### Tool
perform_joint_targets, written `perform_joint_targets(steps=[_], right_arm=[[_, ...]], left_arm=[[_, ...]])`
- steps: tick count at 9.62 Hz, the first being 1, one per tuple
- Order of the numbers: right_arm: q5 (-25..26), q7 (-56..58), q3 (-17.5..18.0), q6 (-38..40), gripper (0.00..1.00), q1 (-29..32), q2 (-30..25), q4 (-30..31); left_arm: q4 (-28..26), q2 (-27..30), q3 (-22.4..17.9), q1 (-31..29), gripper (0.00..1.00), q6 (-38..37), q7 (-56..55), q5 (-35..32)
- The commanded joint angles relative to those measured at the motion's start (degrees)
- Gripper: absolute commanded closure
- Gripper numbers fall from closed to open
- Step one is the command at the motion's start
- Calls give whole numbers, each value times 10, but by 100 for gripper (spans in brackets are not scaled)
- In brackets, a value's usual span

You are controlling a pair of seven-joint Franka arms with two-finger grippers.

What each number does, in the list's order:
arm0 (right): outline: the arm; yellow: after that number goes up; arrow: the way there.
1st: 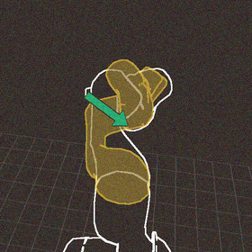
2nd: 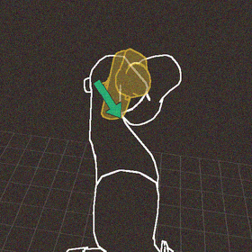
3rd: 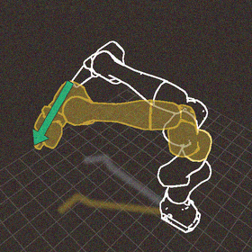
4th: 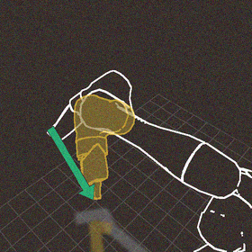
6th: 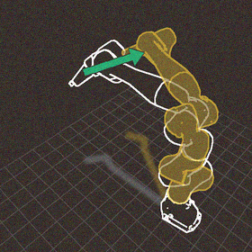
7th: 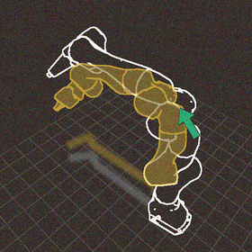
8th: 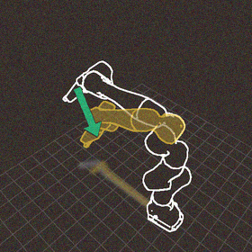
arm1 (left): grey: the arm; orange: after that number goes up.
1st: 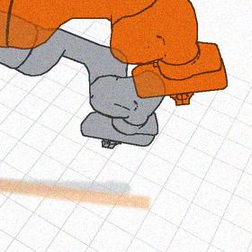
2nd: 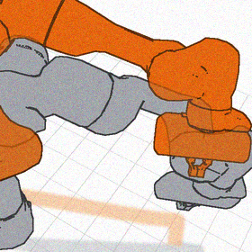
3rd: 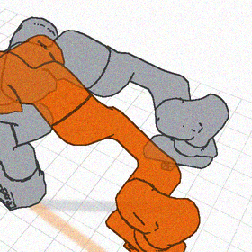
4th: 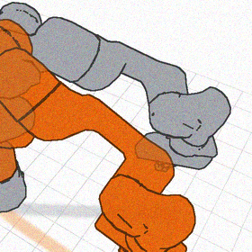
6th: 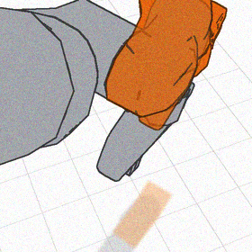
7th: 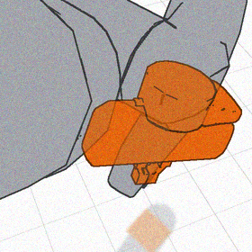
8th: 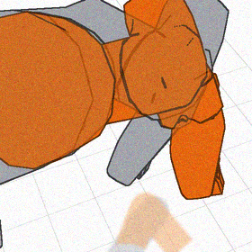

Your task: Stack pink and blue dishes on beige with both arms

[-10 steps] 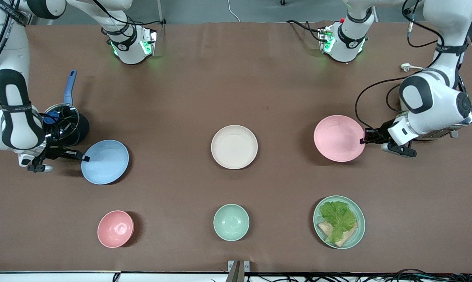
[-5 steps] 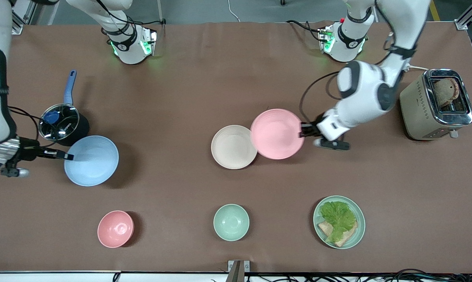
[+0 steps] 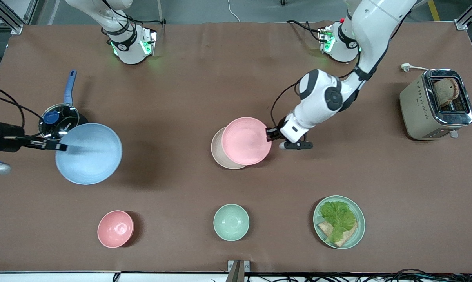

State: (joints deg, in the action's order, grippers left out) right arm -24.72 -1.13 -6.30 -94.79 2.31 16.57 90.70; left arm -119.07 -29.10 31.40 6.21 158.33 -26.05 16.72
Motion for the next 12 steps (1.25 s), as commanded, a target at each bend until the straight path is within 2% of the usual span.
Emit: perform_joint_targets(steps=[1, 3, 4, 5, 6, 7, 8, 9, 11, 12], right_arm=[[16, -61, 61, -27, 99, -4, -26, 53], [16, -78, 104, -84, 99, -4, -43, 114], [16, -94, 130, -108, 99, -5, -45, 136], [16, -110, 158, -139, 99, -4, -45, 159], [16, -138, 185, -168, 99, -4, -45, 175], [16, -156, 210, -200, 99, -5, -43, 195], [13, -163, 231, -230, 99, -5, -41, 216], [10, -193, 270, -273, 99, -6, -37, 231], [10, -250, 333, -367, 99, -10, 5, 237], [10, -262, 343, -406, 98, -30, 30, 237]], left_arm=[[23, -51, 1, 15, 100, 25, -105, -95], [24, -69, 1, 24, 97, 39, -195, -188], [25, -73, 1, 24, 83, 41, -231, -220], [27, -72, 1, 25, 31, 41, -257, -231], [27, -62, 1, 27, 0, 37, -260, -241], [21, -37, 1, 20, 0, 23, -258, -242], [18, 5, -3, 17, 0, -31, -251, -243], [20, 49, -10, 8, 0, -124, -201, -243], [25, 119, -66, 2, 0, -217, -97, -242], [25, 155, -92, 2, 0, -258, -68, -242]])
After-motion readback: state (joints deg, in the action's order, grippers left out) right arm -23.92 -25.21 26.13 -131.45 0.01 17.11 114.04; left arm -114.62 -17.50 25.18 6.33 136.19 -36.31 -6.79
